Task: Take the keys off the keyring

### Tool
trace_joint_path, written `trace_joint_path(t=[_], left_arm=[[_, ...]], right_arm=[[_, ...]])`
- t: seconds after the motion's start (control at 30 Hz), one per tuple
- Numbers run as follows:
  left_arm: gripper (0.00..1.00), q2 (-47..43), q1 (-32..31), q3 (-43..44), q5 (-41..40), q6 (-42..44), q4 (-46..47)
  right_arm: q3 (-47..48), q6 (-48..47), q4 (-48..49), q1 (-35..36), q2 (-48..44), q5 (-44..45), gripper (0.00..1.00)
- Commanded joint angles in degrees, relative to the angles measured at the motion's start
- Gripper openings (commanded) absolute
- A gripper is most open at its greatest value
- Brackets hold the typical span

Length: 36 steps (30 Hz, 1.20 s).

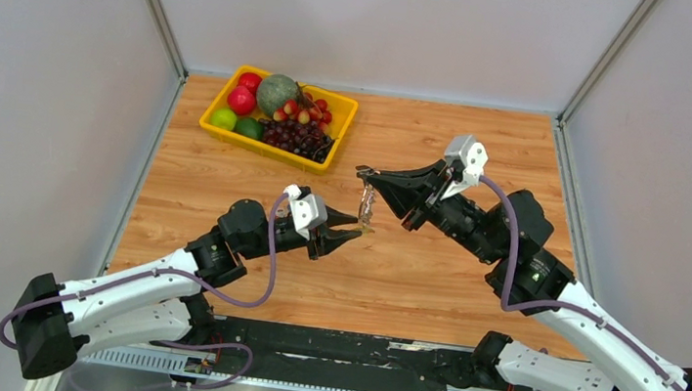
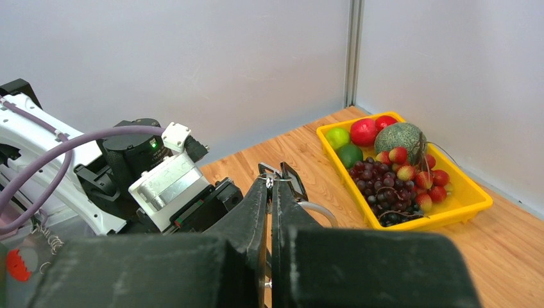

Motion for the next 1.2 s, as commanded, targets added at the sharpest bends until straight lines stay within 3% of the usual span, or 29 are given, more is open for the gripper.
trace_joint_path(t=[0.0, 0.2, 0.4, 0.9, 1.07, 1.17], left_arm=[[0.39, -0.18, -0.12, 0.93, 0.93, -0.21, 2.51], [0.39, -0.01, -0.15, 0.72, 1.27, -0.64, 2.61], [0.55, 0.01, -0.11, 0.49, 2.41, -1.04, 3.41], [0.55, 3.47, -0.18, 2.15, 7.02, -1.78, 4.67], [0.48, 4.23, -0.13, 2.32, 6.95, -1.77, 5.67], [0.34, 4.65, -0.13, 2.78, 7.23, -1.85, 5.89]], right_arm=[[2.29, 0.55, 2.64, 0.29, -1.61, -0.30, 0.00], [2.55, 0.70, 2.69, 0.27, -1.63, -0.31, 0.00], [2.80, 0.90, 2.71, 0.26, -1.38, -0.52, 0.00], [3.06, 0.96, 2.75, 0.29, -1.09, -0.64, 0.00], [3.26, 1.09, 2.71, 0.27, -1.02, -1.11, 0.00], [3.20, 1.16, 2.75, 0.31, -1.02, -1.12, 0.00]])
